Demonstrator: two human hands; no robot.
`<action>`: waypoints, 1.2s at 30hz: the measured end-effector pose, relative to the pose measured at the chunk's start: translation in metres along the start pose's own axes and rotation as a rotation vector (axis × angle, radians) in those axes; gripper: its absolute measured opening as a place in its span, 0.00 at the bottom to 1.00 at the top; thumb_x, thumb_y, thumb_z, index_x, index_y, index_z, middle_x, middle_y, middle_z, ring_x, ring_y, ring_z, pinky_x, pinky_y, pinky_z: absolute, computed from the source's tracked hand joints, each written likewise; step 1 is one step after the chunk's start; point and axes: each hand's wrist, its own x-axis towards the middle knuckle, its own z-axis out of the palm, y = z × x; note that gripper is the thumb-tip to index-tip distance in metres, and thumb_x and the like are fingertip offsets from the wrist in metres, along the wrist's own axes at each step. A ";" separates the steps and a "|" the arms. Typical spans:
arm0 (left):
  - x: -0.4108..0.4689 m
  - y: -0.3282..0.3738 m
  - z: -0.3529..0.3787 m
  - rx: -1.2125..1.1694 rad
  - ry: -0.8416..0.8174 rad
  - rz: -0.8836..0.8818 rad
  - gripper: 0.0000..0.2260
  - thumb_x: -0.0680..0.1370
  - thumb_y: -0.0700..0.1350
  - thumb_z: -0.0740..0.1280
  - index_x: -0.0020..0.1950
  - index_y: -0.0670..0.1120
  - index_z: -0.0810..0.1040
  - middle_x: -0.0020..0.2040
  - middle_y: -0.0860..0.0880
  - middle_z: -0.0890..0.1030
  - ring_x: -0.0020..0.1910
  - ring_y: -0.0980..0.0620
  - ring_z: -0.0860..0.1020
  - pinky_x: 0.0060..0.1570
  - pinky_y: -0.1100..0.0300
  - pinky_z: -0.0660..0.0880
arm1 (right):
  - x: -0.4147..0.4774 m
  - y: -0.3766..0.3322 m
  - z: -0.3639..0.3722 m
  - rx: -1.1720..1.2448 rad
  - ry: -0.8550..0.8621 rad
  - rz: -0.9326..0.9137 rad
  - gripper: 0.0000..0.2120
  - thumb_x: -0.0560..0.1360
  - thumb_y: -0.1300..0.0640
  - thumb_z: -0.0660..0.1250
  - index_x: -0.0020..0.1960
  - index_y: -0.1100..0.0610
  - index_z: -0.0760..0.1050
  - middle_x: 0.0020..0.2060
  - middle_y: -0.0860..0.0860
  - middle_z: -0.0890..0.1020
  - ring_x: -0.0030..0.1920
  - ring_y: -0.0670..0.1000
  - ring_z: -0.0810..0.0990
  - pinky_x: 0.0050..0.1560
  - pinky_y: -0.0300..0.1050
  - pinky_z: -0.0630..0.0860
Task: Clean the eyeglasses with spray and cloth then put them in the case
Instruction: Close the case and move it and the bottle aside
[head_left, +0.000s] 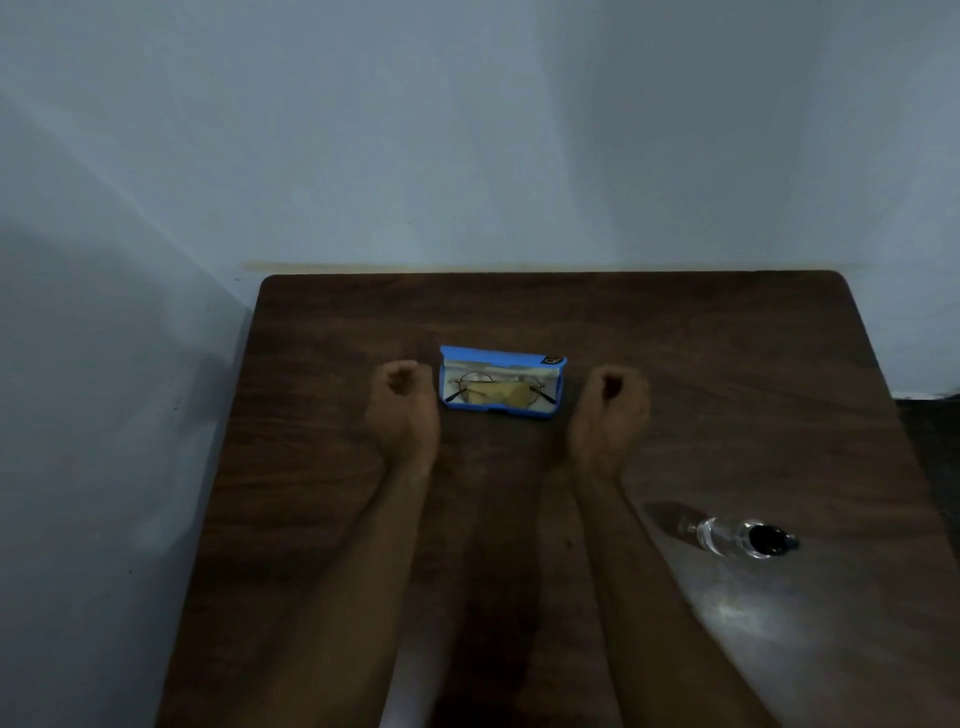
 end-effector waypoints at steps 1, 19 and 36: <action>0.011 0.002 0.002 -0.021 -0.014 -0.131 0.07 0.80 0.56 0.71 0.54 0.55 0.79 0.50 0.54 0.83 0.46 0.51 0.83 0.47 0.46 0.85 | 0.007 -0.001 0.002 0.041 -0.035 0.132 0.05 0.82 0.54 0.64 0.50 0.55 0.77 0.48 0.51 0.81 0.49 0.52 0.80 0.57 0.58 0.78; 0.023 -0.019 -0.018 -0.073 -0.528 -0.033 0.21 0.81 0.43 0.73 0.74 0.52 0.77 0.64 0.49 0.80 0.53 0.53 0.83 0.35 0.59 0.84 | 0.022 0.019 0.022 0.142 -0.466 0.227 0.14 0.80 0.56 0.72 0.65 0.56 0.79 0.59 0.52 0.83 0.58 0.52 0.83 0.48 0.49 0.86; 0.020 -0.044 -0.013 -0.072 -0.515 0.117 0.22 0.81 0.45 0.72 0.75 0.57 0.76 0.71 0.49 0.74 0.60 0.51 0.81 0.39 0.54 0.86 | 0.008 0.036 0.023 0.188 -0.353 0.098 0.13 0.78 0.55 0.74 0.62 0.54 0.81 0.55 0.47 0.85 0.52 0.43 0.84 0.53 0.46 0.84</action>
